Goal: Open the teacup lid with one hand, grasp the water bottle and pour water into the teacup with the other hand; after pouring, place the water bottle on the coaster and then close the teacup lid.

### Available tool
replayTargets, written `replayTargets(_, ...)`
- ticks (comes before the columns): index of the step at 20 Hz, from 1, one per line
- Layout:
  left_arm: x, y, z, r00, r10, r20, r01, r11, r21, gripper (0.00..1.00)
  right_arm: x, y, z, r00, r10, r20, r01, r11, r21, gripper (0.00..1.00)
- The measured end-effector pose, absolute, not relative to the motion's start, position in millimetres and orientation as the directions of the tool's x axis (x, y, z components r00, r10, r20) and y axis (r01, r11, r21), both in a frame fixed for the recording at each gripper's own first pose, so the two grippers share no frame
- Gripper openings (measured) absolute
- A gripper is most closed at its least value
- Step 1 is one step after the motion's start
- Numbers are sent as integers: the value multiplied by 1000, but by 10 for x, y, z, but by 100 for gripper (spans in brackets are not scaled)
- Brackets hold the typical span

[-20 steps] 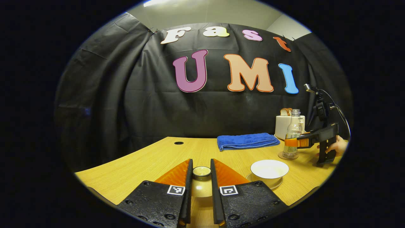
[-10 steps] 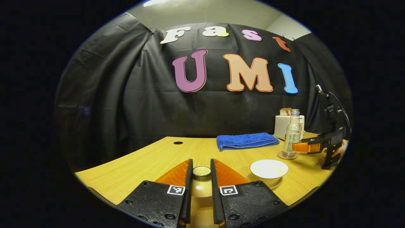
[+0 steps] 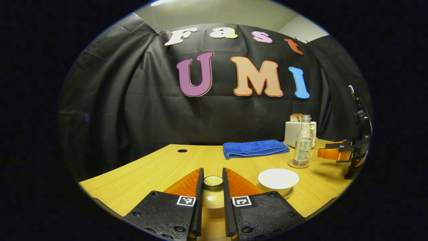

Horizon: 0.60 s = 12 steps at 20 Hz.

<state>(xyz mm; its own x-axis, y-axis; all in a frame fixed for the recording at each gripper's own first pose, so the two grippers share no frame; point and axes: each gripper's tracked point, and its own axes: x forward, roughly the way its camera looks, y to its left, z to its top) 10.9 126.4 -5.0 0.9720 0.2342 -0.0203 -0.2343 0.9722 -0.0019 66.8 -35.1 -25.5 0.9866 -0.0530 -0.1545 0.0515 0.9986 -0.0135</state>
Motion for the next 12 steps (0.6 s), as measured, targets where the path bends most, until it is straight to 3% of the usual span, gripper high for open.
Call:
replayTargets(5, 287, 988, -83, 985, 171, -33, -171, 985, -1, 25, 452, -402, -91, 997, -55, -60, 54, 999, -8, 92)
replayTargets(9, 439, 776, -63, 991, 135, -26, -135, 991, -3, 25, 291, -448, -30, 999, -48, -13, 48, 999, -6, 96)
replayTargets(10, 468, 722, -69, 992, 125, -27, -125, 992, -2, 25, 268, -462, -14, 999, -48, -5, 48, 999, -7, 91)
replayTargets(12, 532, 628, -77, 994, 106, -33, -107, 994, -3, 25, 214, -484, -8, 999, -50, 1, 50, 999, -7, 91)
